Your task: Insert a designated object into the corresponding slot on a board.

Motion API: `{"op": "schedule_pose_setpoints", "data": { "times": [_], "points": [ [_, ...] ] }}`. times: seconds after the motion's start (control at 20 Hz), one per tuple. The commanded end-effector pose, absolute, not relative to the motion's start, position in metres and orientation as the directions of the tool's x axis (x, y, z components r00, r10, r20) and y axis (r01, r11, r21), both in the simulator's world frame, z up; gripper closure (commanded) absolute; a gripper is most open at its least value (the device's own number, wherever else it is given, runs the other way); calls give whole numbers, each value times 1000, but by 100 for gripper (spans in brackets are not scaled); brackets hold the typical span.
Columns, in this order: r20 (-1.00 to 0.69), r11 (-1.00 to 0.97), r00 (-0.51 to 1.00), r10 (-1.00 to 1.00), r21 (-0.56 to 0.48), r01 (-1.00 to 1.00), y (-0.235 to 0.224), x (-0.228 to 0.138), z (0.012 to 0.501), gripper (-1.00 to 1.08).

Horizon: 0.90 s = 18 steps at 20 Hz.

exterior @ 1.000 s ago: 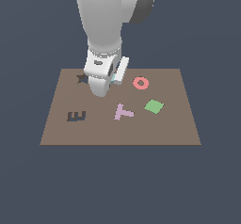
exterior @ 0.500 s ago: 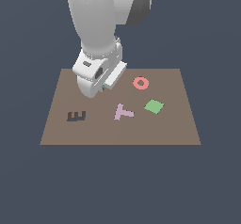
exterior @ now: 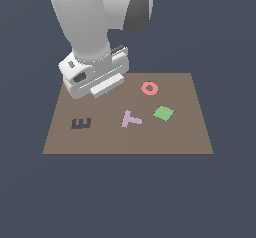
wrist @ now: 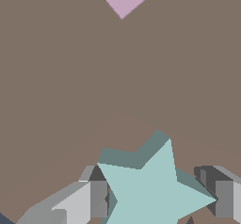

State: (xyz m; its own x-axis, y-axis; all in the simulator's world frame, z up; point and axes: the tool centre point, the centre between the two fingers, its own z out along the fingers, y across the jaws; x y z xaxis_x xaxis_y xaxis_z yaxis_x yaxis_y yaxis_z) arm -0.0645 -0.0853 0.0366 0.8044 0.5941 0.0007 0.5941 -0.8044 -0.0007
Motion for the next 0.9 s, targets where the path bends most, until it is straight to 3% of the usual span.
{"op": "schedule_pose_setpoints", "data": {
  "times": [0.0, 0.35, 0.85],
  "points": [
    [1, -875, 875, 484, -1, 484, -95, -64, 37, 108],
    [1, -989, 989, 149, -1, 149, -121, -72, 39, 108],
    [0, -977, 977, -214, -2, -214, -142, -90, 40, 108]
  ]
}}
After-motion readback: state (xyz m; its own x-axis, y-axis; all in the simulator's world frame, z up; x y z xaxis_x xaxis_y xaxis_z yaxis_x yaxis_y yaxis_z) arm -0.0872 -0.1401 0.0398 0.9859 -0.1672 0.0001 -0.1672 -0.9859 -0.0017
